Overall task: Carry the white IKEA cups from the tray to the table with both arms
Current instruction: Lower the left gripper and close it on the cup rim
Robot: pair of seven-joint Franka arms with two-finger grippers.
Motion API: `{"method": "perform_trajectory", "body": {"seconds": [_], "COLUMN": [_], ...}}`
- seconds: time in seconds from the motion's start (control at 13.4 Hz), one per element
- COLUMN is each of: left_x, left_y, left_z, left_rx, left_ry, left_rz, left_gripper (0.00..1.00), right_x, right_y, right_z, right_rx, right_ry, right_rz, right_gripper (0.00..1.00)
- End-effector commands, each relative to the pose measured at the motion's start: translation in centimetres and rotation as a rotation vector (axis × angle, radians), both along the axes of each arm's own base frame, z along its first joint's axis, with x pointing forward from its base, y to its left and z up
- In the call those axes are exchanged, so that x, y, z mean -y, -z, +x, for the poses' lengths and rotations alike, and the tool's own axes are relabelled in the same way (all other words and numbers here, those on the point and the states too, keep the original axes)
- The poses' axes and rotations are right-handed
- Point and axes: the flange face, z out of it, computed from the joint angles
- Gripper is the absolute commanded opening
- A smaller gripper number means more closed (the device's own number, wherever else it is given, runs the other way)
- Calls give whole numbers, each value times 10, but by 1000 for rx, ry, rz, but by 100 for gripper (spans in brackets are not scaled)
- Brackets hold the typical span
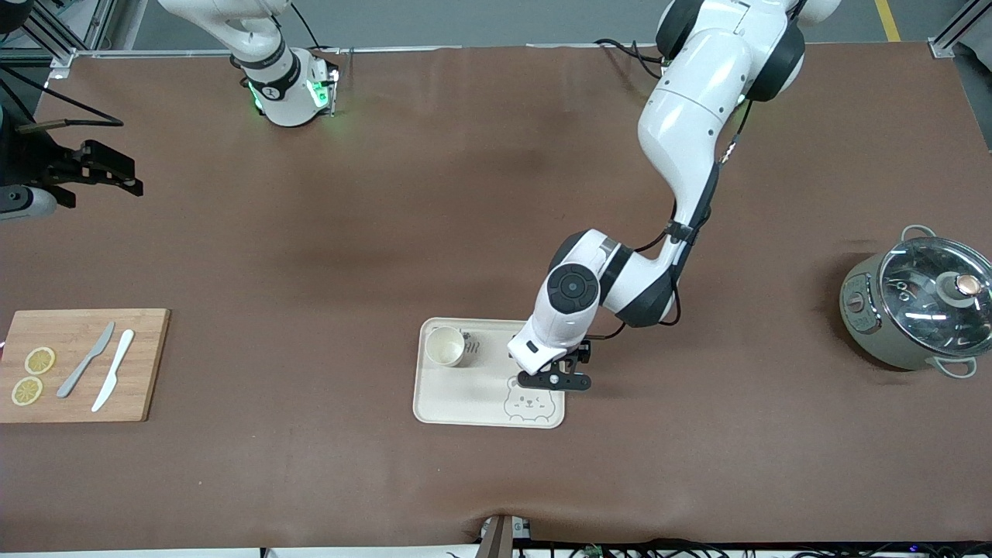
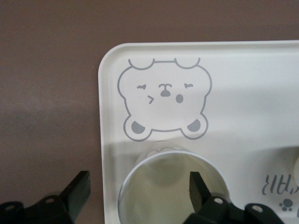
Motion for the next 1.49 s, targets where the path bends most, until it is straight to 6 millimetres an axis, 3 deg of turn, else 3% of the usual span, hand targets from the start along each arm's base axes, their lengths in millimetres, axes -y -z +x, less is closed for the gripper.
{"method": "perform_trajectory", "body": {"seconds": [0.0,0.07,0.75,1.12,1.42], "left_x": [-1,-4,-11,-12,-21], "left_y": [3,0,1,-20,-65], "left_z": [4,6,10,9,2], "left_rx": [5,7,-16,-7,-39], "left_ry": [-21,-18,0,-4,0], "left_rz": [-8,-8,-38,-43,-22], "left_gripper": [22,0,0,0,0], "right_x": [2,0,-1,7,13], "right_y": [0,1,3,22,43], "right_z": [4,4,6,15,19], "right_rx": [-11,-12,-15,-49,-112], "right_ry": [-8,-10,-13,-2,11], "right_rz": [-5,-6,-4,-17,-19], "right_gripper": [100,100,100,100,100]}}
